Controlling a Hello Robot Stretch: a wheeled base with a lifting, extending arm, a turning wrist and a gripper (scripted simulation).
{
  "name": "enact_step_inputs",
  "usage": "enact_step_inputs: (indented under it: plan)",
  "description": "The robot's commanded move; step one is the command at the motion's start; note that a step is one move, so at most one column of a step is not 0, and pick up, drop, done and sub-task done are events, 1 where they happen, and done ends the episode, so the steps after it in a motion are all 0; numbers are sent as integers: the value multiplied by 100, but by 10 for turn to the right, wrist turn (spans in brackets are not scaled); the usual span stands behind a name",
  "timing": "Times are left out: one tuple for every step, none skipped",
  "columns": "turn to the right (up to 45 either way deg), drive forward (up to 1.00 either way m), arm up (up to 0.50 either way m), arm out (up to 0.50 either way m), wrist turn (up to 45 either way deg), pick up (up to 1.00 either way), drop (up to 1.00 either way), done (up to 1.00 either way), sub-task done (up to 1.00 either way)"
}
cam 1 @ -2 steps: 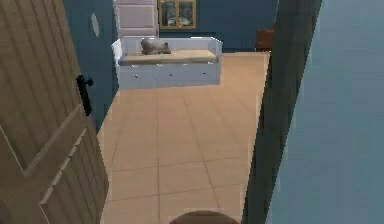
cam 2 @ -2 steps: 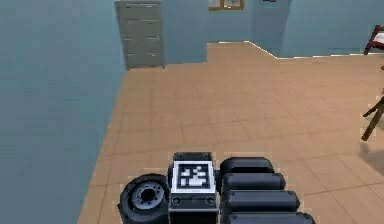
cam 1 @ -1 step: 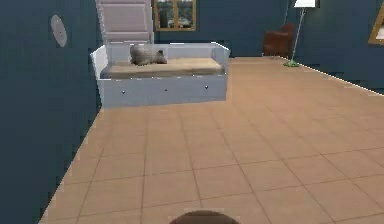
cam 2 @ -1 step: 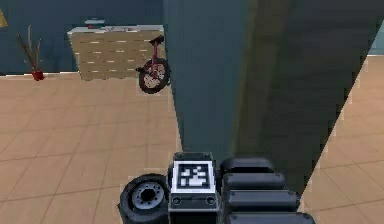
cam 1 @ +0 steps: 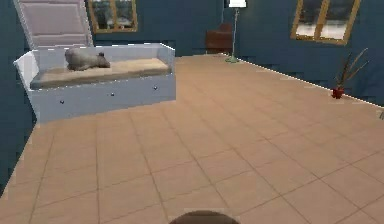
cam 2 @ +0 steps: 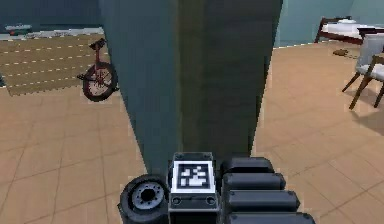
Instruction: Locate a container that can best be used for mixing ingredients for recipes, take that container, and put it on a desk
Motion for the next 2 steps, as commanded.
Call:
enact_step_inputs:
  plan:
    - [0, 100, 0, 0, 0, 0, 0, 0, 0]
    - [0, 100, 0, 0, 0, 0, 0, 0, 0]
